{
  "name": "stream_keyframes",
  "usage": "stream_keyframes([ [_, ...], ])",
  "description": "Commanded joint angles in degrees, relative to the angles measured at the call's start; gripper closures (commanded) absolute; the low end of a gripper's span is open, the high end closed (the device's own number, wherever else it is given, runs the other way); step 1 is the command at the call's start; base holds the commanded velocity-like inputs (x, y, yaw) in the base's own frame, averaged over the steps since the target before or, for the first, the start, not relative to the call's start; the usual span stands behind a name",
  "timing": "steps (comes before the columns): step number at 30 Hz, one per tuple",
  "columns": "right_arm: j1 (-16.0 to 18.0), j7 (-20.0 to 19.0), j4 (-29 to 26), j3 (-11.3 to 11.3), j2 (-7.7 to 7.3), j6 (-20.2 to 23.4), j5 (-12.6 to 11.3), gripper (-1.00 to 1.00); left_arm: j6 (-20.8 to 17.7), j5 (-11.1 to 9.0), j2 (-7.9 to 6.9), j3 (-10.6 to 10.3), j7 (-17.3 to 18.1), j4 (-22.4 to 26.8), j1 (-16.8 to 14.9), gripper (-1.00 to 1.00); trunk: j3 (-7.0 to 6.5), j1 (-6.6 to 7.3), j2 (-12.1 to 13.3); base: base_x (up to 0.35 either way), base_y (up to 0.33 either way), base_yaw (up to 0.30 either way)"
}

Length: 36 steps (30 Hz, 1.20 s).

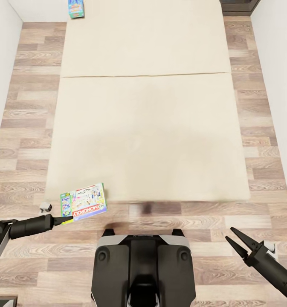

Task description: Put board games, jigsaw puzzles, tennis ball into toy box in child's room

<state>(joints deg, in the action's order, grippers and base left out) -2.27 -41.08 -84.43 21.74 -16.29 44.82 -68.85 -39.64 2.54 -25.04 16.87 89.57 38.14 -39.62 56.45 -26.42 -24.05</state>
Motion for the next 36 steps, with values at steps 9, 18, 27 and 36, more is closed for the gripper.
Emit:
stream_keyframes([
  [9,-0.02,-0.03,-0.11,-0.03,0.03,0.27,1.27,-1.00,-1.03,0.27,0.02,0.10,0.43,0.00,-0.02,1.00,-1.34,0.63,1.14,-0.136,0.000,0.000],
  [18,-0.02,-0.05,-0.12,-0.03,0.03,0.27,1.60,-1.00,-1.14,0.27,-0.01,0.10,0.43,0.00,-0.02,1.00,-2.19,0.63,1.14,-0.013,0.000,0.000],
  [27,-0.02,-0.06,-0.12,-0.03,0.03,0.11,1.61,-1.00,-1.14,0.35,0.12,0.10,0.43,0.00,-0.02,1.00,-3.05,0.63,1.14,0.000,0.000,0.000],
  [36,-0.02,-0.06,-0.10,-0.09,0.03,-0.07,1.61,-1.00,-1.21,0.43,0.07,0.09,0.43,0.00,-0.02,1.00,-3.91,0.63,1.14,0.000,0.000,0.000],
])
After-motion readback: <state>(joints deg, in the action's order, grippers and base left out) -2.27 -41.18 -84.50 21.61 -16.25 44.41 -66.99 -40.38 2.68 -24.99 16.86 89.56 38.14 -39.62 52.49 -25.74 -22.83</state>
